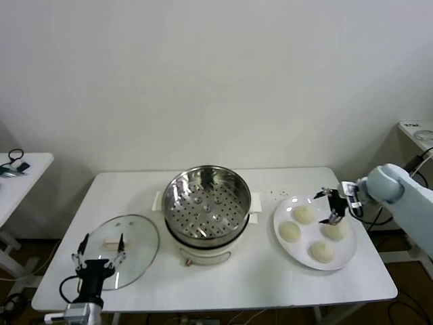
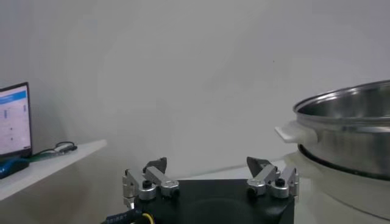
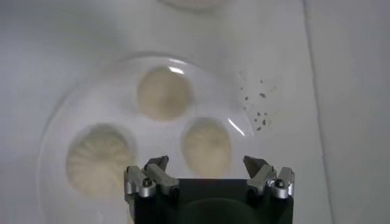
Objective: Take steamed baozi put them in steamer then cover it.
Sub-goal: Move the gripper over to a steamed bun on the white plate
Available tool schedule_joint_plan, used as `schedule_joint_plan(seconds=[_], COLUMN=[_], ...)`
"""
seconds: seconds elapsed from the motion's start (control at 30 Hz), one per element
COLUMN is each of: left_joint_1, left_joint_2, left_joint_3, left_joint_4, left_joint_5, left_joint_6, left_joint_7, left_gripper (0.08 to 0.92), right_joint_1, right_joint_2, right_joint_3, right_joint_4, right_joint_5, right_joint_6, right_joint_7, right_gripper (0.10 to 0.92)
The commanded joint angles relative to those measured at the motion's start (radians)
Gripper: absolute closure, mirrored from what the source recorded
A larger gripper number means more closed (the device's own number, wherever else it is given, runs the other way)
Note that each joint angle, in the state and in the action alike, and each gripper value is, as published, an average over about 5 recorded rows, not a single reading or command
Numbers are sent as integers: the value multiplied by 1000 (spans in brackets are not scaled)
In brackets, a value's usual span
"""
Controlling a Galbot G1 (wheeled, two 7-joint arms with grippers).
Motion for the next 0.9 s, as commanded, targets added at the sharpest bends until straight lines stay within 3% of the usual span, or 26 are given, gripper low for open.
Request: schedule_joint_plan(seconds=[0.03,0.9], left_joint_1=[-8,-48], left_joint_2=[0,26], left_joint_3=[0,-9], left_joint_4=[-1,50], left_joint_5=[1,1], left_joint_6=[7,20], left_joint_7=[0,-5], left_gripper=[177,177], right_joint_1=[215,95], right_joint_2=[154,346], right_joint_3=[-284,-189], right_joint_4=[-227,-444], right_joint_5=[-57,-98], right_joint_6=[35,63], right_joint_7=[-55,-31], right_gripper=[203,203])
